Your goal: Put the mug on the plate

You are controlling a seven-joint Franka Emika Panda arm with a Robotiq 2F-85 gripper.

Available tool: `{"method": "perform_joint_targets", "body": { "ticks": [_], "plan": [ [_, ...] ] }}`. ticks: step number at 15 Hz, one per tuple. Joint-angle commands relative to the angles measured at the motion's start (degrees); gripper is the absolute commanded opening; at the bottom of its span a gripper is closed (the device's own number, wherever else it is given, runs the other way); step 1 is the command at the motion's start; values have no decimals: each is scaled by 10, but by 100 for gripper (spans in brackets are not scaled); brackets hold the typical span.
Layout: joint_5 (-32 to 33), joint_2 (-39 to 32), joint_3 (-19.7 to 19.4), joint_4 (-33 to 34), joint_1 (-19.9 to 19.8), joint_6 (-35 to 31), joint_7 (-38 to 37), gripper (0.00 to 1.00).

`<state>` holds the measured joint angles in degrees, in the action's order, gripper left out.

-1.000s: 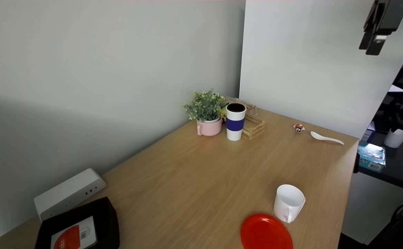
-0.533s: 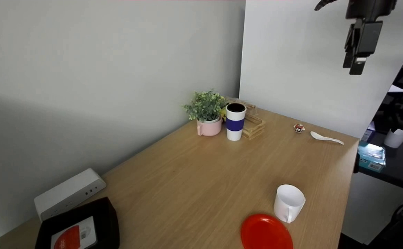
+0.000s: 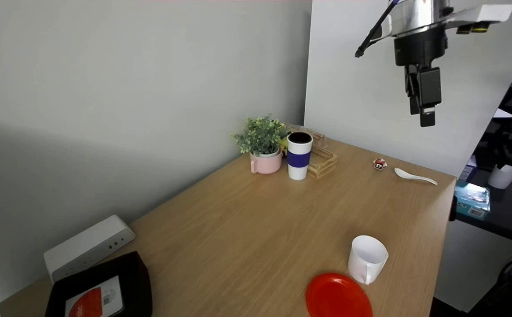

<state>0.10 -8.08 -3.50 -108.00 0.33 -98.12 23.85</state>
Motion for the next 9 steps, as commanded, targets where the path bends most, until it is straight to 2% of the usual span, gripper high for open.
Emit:
{"method": "perform_joint_targets", "body": {
  "ticks": [1,6,9],
  "plan": [
    [17,-20,18,19,-11,11,-3,100],
    [37,-59,25,59,-10,30,-7,100],
    [43,-64,27,53,-8,2,-10,100]
  ]
}}
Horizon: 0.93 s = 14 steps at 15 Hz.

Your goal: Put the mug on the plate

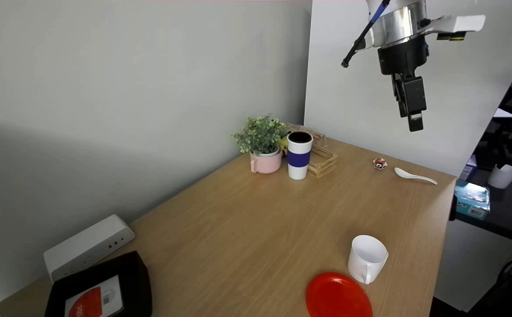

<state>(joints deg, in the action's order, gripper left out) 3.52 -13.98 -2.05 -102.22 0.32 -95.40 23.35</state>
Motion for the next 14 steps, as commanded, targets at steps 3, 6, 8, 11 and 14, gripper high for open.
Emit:
{"method": "perform_joint_targets", "body": {
  "ticks": [3,6,8,11,14],
  "plan": [
    [12,0,17,-41,-6,-112,-8,100],
    [4,8,22,-98,-4,-237,-30,100],
    [2,8,28,-131,-1,-298,-43,100],
    [-9,10,38,-177,-1,-362,-53,100],
    [-36,11,56,-211,-7,-404,-19,100]
  ]
}}
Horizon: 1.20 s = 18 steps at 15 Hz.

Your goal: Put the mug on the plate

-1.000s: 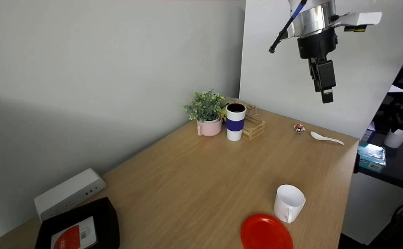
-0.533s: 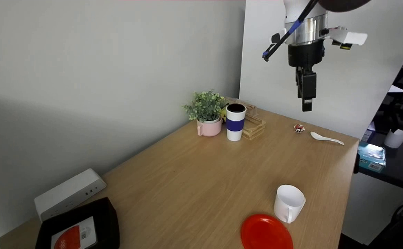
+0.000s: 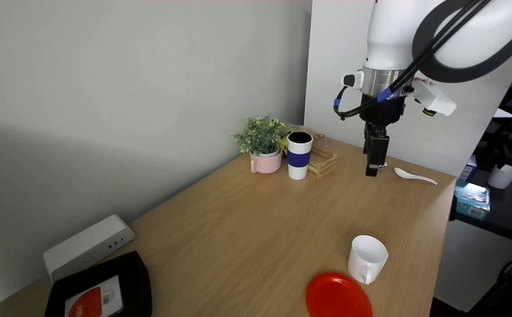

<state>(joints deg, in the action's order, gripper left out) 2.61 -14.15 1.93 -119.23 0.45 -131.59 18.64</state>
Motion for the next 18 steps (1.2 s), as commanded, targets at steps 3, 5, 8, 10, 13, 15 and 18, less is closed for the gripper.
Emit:
{"method": "perform_joint_targets", "body": {
  "ticks": [3,5,8,10,13,15,18],
  "plan": [
    [-27,1,17,-29,-4,-35,27,100],
    [-38,2,21,-37,-5,-43,41,100],
    [-40,-7,22,-22,-9,-33,60,100],
    [-36,-14,22,-20,-6,-35,54,100],
    [-31,-22,24,-26,-1,-40,40,100],
    [-37,-29,29,-29,1,-40,37,100],
    [-31,-41,33,-32,9,-44,14,100]
  ]
}}
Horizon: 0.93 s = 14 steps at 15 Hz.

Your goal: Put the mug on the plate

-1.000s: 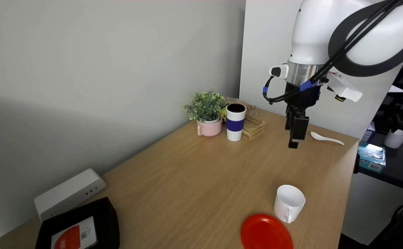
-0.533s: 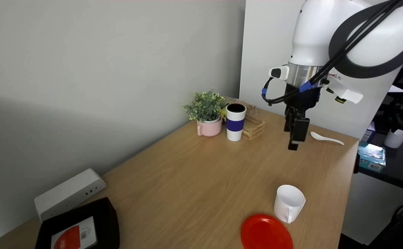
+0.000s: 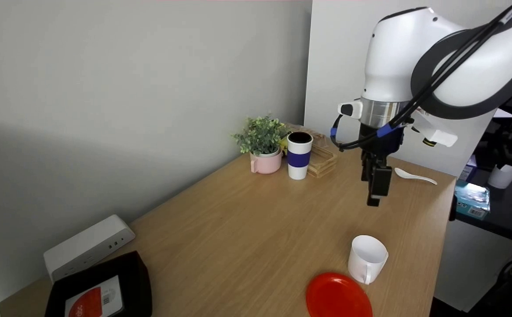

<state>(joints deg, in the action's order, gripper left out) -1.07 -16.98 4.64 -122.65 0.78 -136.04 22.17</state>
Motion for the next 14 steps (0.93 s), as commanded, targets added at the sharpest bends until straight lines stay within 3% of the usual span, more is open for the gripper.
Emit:
{"method": "perform_joint_targets", "body": {
  "ticks": [1,5,14],
  "plan": [
    [9,-18,6,3,9,-1,-32,100],
    [35,-36,1,6,24,-20,-73,100],
    [26,-42,7,10,17,-9,-62,100]
  ]
}}
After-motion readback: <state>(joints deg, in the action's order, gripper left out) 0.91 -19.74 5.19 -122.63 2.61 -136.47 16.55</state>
